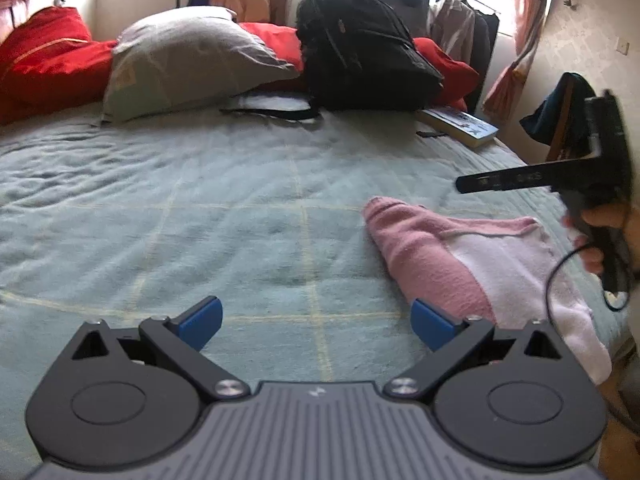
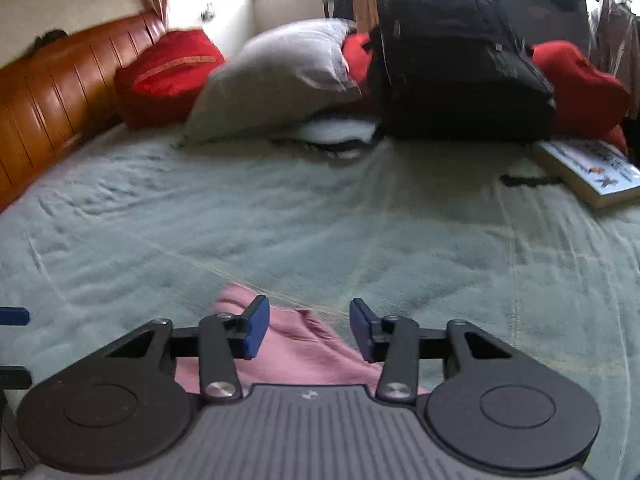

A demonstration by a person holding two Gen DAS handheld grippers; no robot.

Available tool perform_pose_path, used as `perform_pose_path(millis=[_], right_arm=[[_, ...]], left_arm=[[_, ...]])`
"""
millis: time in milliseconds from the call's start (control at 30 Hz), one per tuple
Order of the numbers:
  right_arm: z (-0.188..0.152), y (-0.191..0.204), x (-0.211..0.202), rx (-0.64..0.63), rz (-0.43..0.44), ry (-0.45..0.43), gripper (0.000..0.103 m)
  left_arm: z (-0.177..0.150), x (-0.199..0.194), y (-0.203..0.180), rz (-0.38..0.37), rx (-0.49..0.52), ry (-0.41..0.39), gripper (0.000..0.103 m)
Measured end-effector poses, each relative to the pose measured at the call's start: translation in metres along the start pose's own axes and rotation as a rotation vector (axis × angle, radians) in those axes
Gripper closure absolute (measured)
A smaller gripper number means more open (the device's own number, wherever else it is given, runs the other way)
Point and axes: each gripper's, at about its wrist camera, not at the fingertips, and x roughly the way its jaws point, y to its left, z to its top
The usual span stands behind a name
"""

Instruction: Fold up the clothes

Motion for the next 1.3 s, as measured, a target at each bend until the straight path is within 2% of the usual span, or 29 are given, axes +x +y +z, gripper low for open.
perform_pose_path(millis=[133,267,433,500,533,567,767,900,1000,1100,1167,1267,1300], right_arm=[[-0.008,0.01,0.032,-0.121,0.011,0.106,0.077],[-0.019,0.027,0.054,-0.269,-0.017,0.152,0.077],[-0.018,0.018,0.058,-0.266,0.042,0.168,0.076],[-0.017,0.013,0.058,-0.25,0.052,0.179,0.081],[-0.018,0.015,0.057,-0.253,0.041,0.173,0.092],[-0.018,0.016,0.055,-0.257,0.031,0.168,0.092],[-0.013,0.016,0.032,-0.225,-0.048,0.02,0.093],[-0.01,0.013,0.032,-0.194,-0.047,0.03,0.092],[-0.008,0.017,0.02,-0.174,-0.08,0.005,0.088],[-0.008,0.022,-0.001,-0.119,-0.025,-0.02,0.084],[-0.015,0.029,-0.003,-0.111,0.018,-0.003,0.078],[-0.026,0.04,-0.005,-0.1,0.082,0.024,0.077],[-0.03,0.043,0.002,-0.113,0.058,0.044,0.077]], left_arm=[[0.002,0.012,-0.006,-0.049,0.009,-0.007,0.003],[0.001,0.023,-0.01,-0.063,0.027,0.016,0.003],[-0.003,0.032,-0.006,-0.06,0.009,0.046,0.003],[-0.005,0.036,-0.005,-0.053,0.004,0.055,0.003],[-0.005,0.037,-0.005,-0.052,0.004,0.058,0.003],[-0.006,0.037,-0.005,-0.052,0.003,0.061,0.003],[-0.008,0.04,-0.005,-0.052,0.004,0.068,0.003],[-0.008,0.037,-0.007,-0.052,0.012,0.064,0.003],[-0.006,0.033,-0.005,-0.048,0.011,0.059,0.003],[-0.006,0.028,-0.005,-0.036,0.011,0.051,0.003],[-0.006,0.025,-0.005,-0.037,0.007,0.046,0.003],[-0.008,0.022,-0.007,-0.038,0.006,0.046,0.003],[-0.009,0.021,-0.007,-0.04,0.006,0.047,0.003]])
